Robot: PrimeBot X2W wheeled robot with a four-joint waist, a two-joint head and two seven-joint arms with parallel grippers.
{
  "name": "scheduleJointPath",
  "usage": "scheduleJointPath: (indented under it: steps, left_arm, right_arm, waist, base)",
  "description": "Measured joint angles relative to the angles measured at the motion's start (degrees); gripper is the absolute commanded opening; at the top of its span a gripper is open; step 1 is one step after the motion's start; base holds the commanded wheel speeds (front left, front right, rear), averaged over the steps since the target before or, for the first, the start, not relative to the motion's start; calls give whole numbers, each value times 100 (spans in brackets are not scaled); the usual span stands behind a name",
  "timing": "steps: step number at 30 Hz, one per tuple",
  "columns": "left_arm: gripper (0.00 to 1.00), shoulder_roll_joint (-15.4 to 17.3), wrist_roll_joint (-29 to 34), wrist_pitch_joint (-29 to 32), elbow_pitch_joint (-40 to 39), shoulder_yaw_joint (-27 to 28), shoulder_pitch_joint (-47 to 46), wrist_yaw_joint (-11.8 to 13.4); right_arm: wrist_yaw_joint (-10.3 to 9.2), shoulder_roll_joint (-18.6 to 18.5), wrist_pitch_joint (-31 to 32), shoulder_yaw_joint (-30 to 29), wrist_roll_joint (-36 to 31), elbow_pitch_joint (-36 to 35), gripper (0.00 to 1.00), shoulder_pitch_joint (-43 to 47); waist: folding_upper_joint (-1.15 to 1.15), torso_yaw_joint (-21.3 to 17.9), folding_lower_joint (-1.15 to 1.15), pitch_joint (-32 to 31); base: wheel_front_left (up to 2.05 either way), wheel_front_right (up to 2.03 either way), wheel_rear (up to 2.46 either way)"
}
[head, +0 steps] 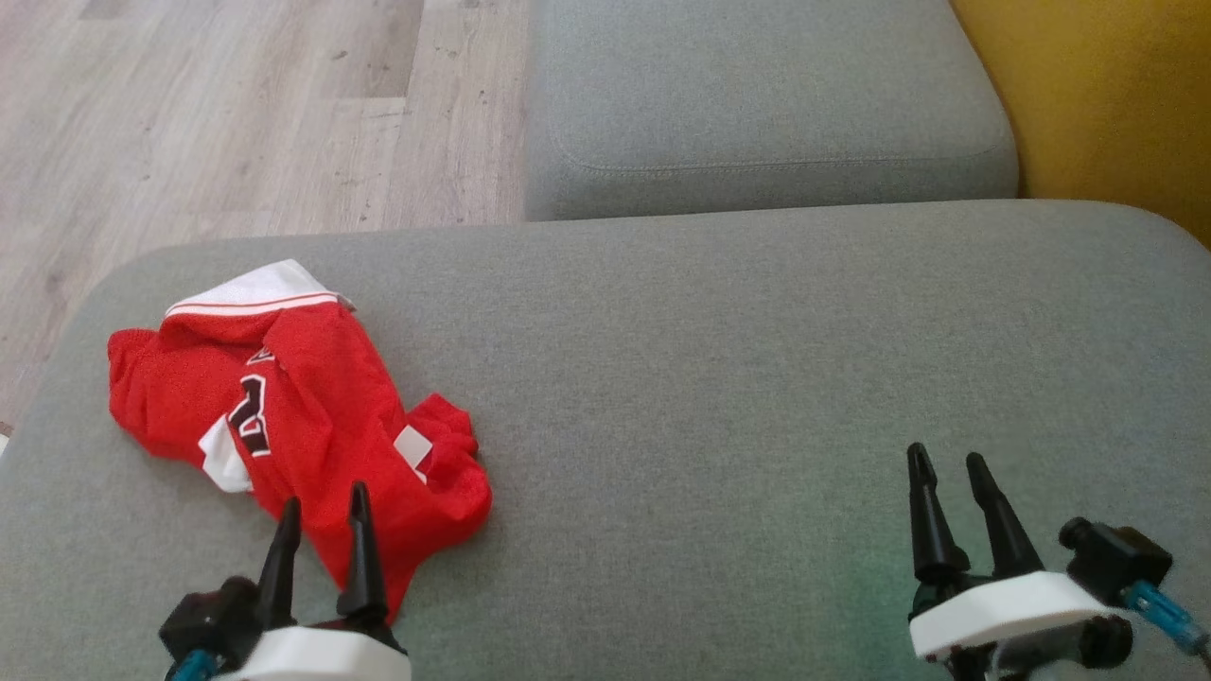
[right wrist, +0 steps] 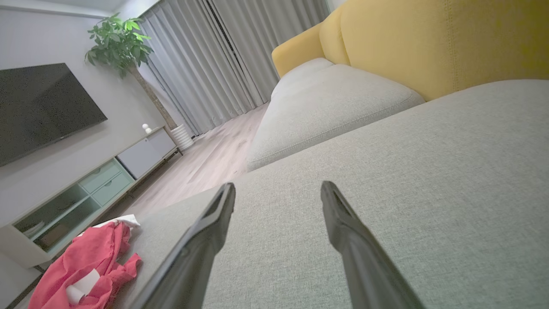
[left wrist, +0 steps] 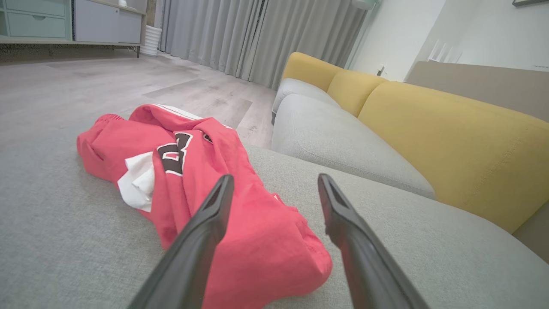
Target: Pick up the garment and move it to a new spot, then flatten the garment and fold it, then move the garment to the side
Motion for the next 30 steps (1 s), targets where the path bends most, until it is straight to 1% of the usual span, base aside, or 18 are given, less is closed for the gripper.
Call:
scheduleJointPath:
  steps: [9, 12, 13, 17, 30]
  left_arm:
    - [100, 3, 570, -153, -13, -64, 77, 93]
    - [100, 69, 848, -190, -3, -113, 137, 94]
    - [100, 69, 848, -190, -3, -113, 137, 94]
    - [100, 101, 1180, -259, -5, -165, 137, 144]
    - [100, 133, 2002, -463, 5, -194, 203, 152]
  right_arm:
    - [0, 0, -154, 88, -656, -42, 100, 68]
    - [0, 0, -186, 83, -884, -38, 100, 69]
    - [0, 0, -186, 83, -884, -38, 100, 69]
    - [0, -1, -263, 38, -1282, 40, 100, 87]
    - [0, -1, -461, -78, -2213, 203, 100, 255]
  waist:
    - [0, 12, 0, -44]
    - [0, 3, 0, -57]
    - [0, 3, 0, -57]
    - [0, 9, 0, -69]
    - [0, 25, 0, -132]
  base:
    - [0, 0, 0]
    - [0, 0, 0]
    - [0, 0, 0]
    - [0, 0, 0]
    - [0, 0, 0]
